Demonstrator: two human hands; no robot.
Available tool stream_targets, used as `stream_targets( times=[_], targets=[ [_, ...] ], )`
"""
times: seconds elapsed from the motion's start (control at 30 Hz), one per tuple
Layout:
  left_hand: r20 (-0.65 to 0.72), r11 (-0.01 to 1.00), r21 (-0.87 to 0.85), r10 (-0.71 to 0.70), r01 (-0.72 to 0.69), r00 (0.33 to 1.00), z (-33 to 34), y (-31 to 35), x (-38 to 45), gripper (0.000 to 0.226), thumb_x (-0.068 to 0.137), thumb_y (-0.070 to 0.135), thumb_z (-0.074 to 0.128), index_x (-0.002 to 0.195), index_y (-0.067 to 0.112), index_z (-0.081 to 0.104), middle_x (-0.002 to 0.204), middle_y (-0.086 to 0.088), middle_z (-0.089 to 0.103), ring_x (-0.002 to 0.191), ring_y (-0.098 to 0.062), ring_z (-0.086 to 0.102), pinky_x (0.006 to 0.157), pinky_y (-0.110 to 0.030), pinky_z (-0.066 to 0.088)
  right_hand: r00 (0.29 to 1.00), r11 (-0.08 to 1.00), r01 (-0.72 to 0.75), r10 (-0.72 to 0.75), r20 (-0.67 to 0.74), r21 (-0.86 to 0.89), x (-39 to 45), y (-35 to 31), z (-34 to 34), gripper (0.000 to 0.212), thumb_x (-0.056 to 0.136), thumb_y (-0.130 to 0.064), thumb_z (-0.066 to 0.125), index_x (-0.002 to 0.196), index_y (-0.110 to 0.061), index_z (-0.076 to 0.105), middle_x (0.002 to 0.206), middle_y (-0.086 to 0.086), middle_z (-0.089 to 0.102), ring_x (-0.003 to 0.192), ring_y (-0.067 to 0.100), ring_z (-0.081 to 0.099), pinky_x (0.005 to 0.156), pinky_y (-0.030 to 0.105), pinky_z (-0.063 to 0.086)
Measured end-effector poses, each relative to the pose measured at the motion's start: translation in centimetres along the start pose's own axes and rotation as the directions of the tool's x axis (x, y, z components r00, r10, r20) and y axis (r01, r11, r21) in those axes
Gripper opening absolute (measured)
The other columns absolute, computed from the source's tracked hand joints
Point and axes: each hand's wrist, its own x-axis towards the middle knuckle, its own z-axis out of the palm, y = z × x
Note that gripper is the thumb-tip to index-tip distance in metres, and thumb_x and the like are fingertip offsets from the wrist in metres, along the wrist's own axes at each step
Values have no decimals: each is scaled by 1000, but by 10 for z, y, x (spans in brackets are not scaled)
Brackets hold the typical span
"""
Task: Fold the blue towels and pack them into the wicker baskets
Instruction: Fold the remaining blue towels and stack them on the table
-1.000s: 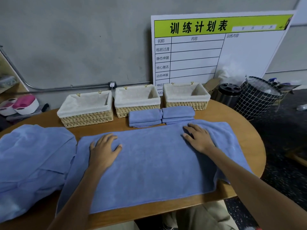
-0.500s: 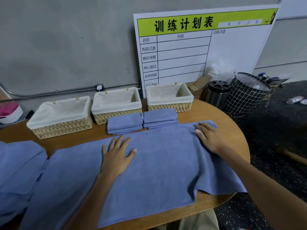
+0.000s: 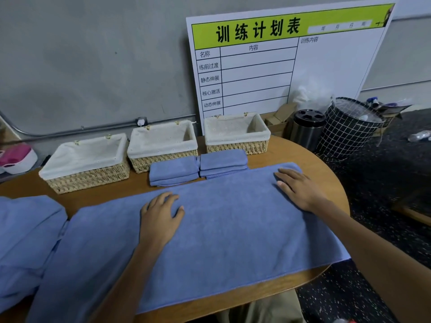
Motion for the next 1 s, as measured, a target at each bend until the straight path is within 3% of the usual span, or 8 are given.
stream_targets(
  times=[0.1,0.2,0.33,0.47,0.57,0.77,0.87,1.0],
  targets=[
    [-19,1000,-3,18,-18,1000,-4,-1,2,48,90,53,39,118,28,69,127,7,63,118,-21,60,94,-44,46,1000,998,-21,21,7,-57,4,-4,-2,53,103,-53,28,144,-26,47,154,-4,41,141,19,36,113,42,30],
    [-76,991,-134,13,-23,997,-12,-14,12,25,96,36,54,109,24,72,119,6,66,110,-23,62,88,-41,47,993,998,-30,24,-115,-54,17,-18,-7,36,104,-41,37,125,-23,61,133,2,57,121,28,52,99,43,38],
    [-139,991,-112,-91,76,986,-30,-54,47,16,95,23,64,108,22,72,115,-1,66,108,-30,60,88,-45,46,964,987,-9,51,-260,160,53,-49,-11,21,100,-23,54,109,-13,69,113,9,63,101,37,59,81,43,48],
    [-85,988,-5,-157,157,984,-22,-85,55,16,94,28,67,106,21,73,116,-5,64,109,-36,57,87,-49,44,978,982,31,9,-208,187,76,-68,14,16,96,-20,60,104,-12,71,104,13,61,99,38,55,81,42,44],
    [-141,993,-36,-117,113,983,-12,-89,49,3,92,19,68,91,21,70,104,-4,63,100,-36,57,82,-47,42,959,984,68,-19,-281,164,76,-65,31,9,93,-17,65,97,-12,71,99,10,62,94,37,56,79,44,47],
    [-159,996,-60,-81,72,984,-13,-92,50,5,97,19,62,92,18,63,97,-4,63,95,-35,56,80,-48,41,929,981,141,-86,-360,129,76,-61,32,3,93,-7,60,93,-9,63,92,11,60,85,36,54,71,48,46],
    [-104,995,-39,-95,91,990,-12,-94,50,9,96,27,64,89,21,65,97,-3,61,97,-34,54,81,-46,41,926,979,155,-98,-364,130,73,-63,32,5,93,-5,59,93,-9,61,91,12,61,84,36,54,70,48,46],
    [-31,994,10,-110,110,993,-17,-90,57,17,101,28,55,86,21,54,96,-6,60,97,-35,53,81,-46,38,928,980,142,-83,-363,138,72,-63,30,5,93,-5,60,94,-9,62,92,12,61,85,36,54,71,48,45]
  ],
)
